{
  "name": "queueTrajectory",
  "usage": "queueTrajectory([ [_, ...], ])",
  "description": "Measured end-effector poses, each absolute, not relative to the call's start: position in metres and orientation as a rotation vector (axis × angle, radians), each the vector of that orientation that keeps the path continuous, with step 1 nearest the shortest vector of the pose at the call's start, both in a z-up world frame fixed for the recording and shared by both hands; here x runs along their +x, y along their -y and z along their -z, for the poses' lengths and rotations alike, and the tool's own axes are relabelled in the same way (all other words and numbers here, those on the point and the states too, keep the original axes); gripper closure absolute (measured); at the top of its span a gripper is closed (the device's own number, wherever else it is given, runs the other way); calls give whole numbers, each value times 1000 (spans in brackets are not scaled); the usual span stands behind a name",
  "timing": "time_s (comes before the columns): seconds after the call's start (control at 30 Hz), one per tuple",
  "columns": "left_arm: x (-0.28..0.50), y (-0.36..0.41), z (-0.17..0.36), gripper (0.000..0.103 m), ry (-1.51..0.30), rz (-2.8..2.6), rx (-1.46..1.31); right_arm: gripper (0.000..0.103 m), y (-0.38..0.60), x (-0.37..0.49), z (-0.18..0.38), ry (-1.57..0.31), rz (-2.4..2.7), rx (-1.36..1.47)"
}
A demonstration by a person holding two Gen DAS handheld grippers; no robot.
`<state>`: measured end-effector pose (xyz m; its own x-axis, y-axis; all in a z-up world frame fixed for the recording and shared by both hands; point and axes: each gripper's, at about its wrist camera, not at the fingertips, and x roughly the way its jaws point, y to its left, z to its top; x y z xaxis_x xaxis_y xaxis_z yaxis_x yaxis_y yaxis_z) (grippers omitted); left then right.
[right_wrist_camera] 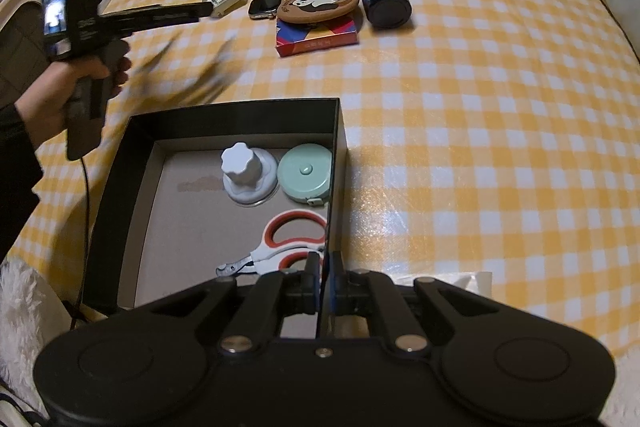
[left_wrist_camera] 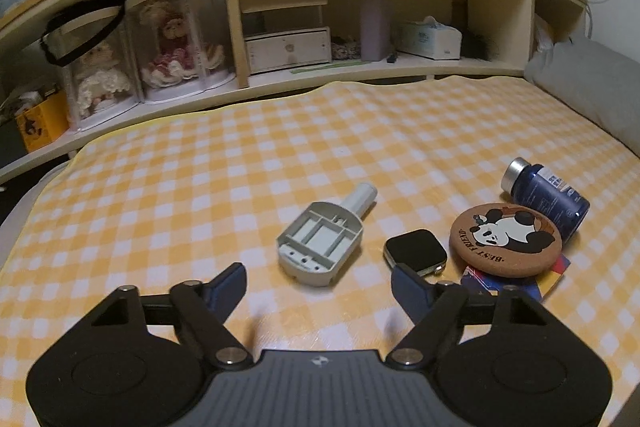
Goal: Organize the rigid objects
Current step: 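Move the left tool to the grey plastic holder and lower over it, then close the left tool on the grey plastic holder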
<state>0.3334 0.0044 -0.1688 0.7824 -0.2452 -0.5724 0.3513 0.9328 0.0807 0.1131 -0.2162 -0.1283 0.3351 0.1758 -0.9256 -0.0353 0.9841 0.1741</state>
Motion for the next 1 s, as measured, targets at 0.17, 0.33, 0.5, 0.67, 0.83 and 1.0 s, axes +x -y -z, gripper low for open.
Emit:
queueTrajectory([
  [0.17, 348, 3, 176, 35, -567, 305, 158, 98, 218, 112, 128, -1230, -148, 152],
  [0.33, 364, 4, 183, 35, -562, 278, 122, 97, 219, 114, 129, -1235, -148, 164],
  [0.5, 373, 2, 189, 53, -619, 270, 111, 97, 218, 114, 129, -1236, -154, 169],
  [0.67, 365, -7, 187, 57, -631, 292, 112, 97, 219, 114, 130, -1237, -156, 175],
  [0.83, 345, -19, 185, 59, -678, 345, 147, 97, 219, 114, 131, -1238, -157, 176],
  [1.0, 314, -33, 180, 62, -749, 416, 216, 97, 219, 114, 132, -1239, -160, 172],
])
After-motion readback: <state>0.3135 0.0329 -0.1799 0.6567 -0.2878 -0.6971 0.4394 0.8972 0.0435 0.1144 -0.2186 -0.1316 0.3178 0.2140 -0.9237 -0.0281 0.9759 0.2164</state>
